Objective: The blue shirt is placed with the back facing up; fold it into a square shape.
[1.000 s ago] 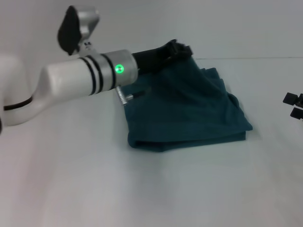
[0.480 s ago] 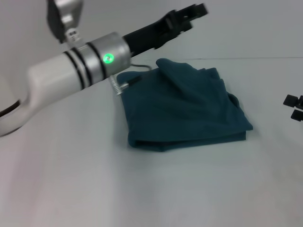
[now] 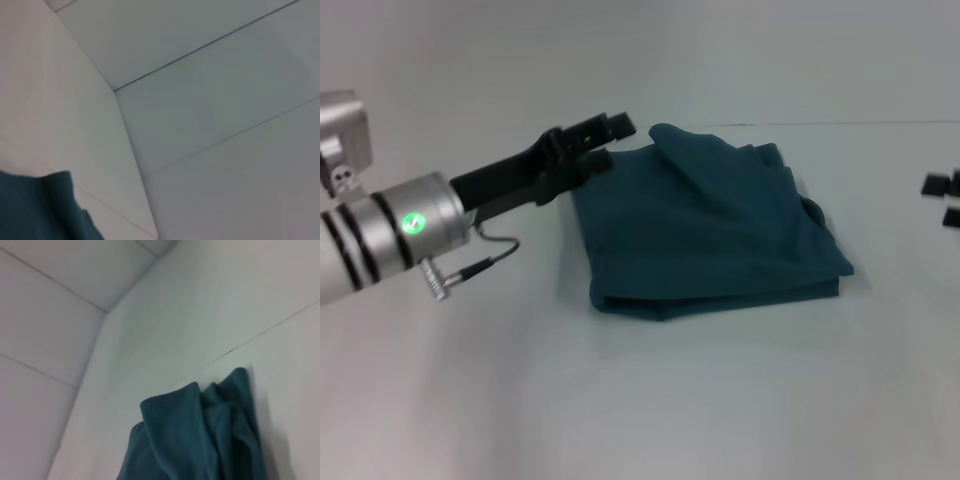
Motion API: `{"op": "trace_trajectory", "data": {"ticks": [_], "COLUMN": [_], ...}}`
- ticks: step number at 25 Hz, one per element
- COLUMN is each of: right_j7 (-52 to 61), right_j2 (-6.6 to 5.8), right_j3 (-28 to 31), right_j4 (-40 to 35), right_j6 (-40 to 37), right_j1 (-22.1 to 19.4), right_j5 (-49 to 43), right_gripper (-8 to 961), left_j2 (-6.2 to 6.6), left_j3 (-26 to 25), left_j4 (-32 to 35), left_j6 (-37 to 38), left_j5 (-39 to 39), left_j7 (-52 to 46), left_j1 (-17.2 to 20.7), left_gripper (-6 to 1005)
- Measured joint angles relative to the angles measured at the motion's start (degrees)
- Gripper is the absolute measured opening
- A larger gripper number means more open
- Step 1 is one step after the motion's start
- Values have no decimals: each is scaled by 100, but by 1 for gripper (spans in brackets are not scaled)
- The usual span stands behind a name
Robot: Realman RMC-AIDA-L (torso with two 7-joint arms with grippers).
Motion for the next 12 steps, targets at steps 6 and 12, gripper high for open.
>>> {"op": "trace_trajectory", "data": {"ticks": [6,12], "right_j7": [1061,1540], "right_j2": [-161,-140], "right_j3": [-307,-355], "right_j4": [-200,-293], "right_j6": [493,773], "right_j1": [968,1741], "right_j5": [-1102,-1855], "right_gripper": [927,927], "left_j2": [-50,1], "left_j3": [-267,-603], "left_j4": [174,458], "left_j6": [374,988], "left_j5": [487,1562], "left_j7": [7,118], "left_j1": [238,325], "left_gripper": [736,736]}}
